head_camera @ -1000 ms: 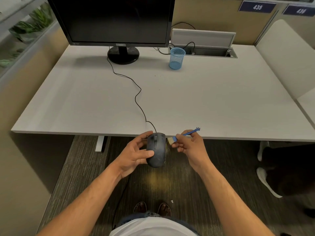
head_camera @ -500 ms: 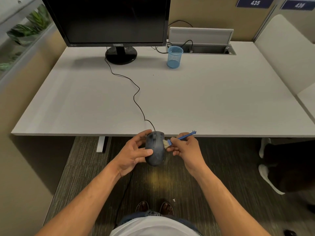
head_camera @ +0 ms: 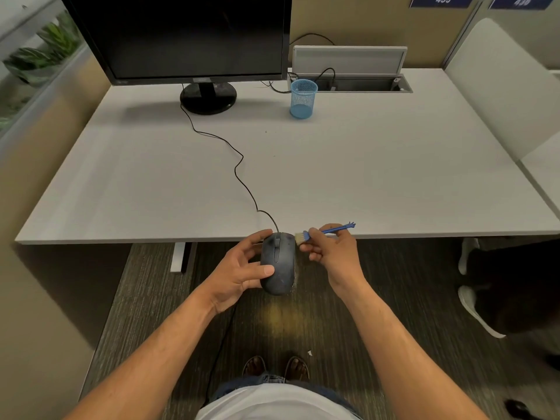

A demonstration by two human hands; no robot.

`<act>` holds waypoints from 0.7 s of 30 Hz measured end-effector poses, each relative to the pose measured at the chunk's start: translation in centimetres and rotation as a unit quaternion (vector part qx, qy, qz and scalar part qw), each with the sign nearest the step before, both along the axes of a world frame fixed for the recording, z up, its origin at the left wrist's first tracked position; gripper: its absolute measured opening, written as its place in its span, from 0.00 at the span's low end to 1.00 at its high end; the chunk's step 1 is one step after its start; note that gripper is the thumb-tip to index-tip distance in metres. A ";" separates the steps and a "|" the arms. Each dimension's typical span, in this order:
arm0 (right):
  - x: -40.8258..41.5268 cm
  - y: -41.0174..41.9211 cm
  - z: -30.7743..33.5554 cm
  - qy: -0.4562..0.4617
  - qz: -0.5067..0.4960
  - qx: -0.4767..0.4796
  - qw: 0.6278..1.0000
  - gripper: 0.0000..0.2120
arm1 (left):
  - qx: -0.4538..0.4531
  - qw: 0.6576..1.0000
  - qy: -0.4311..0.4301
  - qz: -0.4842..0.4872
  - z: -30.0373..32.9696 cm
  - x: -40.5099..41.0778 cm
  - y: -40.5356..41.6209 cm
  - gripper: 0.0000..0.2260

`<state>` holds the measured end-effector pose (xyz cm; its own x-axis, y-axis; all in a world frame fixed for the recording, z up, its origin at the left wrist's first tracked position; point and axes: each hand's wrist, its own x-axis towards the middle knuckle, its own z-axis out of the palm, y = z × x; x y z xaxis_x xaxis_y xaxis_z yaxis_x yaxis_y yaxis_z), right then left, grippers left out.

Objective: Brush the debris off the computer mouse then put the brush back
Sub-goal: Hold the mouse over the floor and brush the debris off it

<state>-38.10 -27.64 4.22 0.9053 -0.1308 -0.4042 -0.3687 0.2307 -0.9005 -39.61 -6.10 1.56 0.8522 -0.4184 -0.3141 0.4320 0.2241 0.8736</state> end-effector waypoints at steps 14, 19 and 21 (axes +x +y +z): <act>-2.9 -0.4 -0.4 -0.036 0.109 -0.027 0.993 0.10 | -0.003 0.999 0.005 0.032 -0.2 -0.2 0.3 0.35; -2.5 -0.9 -0.1 -0.036 0.104 -0.038 0.993 0.12 | -0.007 1.000 0.003 0.027 0.0 -0.1 0.3 0.34; -1.8 -0.9 0.1 -0.036 0.074 -0.024 0.996 0.10 | -0.005 1.000 0.002 0.026 0.1 -0.1 0.1 0.34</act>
<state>-39.88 -28.57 4.27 0.9425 -0.0116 -0.3340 -0.3295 0.1341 -0.9346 -39.75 -5.96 1.62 0.8712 -0.3773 -0.3141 0.4238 0.2552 0.8690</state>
